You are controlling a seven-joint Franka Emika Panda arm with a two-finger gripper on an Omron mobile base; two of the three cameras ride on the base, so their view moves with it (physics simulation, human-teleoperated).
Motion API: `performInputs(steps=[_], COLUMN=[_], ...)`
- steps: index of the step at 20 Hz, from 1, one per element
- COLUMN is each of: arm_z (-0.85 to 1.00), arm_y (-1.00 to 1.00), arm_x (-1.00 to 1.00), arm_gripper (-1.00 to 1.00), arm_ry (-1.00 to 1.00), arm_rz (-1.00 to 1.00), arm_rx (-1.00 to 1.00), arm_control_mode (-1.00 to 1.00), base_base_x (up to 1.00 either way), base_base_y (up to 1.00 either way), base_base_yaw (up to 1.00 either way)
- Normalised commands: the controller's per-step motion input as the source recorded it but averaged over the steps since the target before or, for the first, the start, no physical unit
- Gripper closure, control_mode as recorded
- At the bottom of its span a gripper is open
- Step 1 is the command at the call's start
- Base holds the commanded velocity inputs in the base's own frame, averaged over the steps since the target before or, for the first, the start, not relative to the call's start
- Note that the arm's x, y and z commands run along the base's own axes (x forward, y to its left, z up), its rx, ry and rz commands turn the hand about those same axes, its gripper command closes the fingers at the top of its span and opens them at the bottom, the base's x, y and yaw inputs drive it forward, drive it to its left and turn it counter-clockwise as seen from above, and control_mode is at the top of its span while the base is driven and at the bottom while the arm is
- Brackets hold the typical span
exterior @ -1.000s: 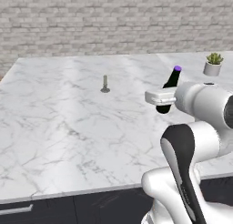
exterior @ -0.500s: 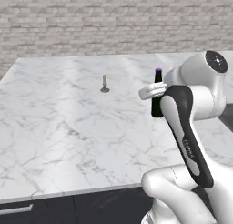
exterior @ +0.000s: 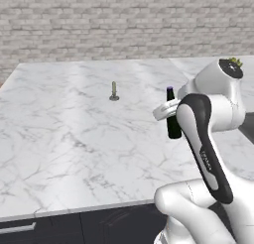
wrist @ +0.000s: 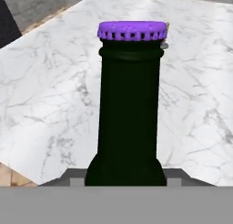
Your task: Open the cabinet directly in front. Then move the beer and the cup to the dining counter with the candle on it.
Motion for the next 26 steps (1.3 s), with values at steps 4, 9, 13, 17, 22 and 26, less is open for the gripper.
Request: performInputs(steps=[4,9,13,17,22,26], arm_z=[-0.99,-0.58,-0.07,0.0,0.0,-0.03], arm_y=[0.0,0.0,0.0,0.0,0.24,0.38], arm_x=[0.02,0.38,0.79,0.94,1.0,1.0], arm_gripper=[1.0,1.0,1.0,1.0,1.0,1.0], arm_ry=[0.1,0.0,-0.01,0.0,0.02,0.01], arm_rz=[0.07,0.0,0.0,0.0,-0.01,-0.01], arm_rx=[-0.01,0.03,0.03,0.03,0.0,0.0], arm_control_mode=[-1.0,-1.0,-1.0,-1.0,-1.0,-1.0], base_base_x=[0.0,0.0,0.0,0.0,0.0,0.0], base_base_y=[0.0,0.0,0.0,0.0,0.0,0.0], base_base_yaw=[0.0,0.0,0.0,0.0,0.0,0.0])
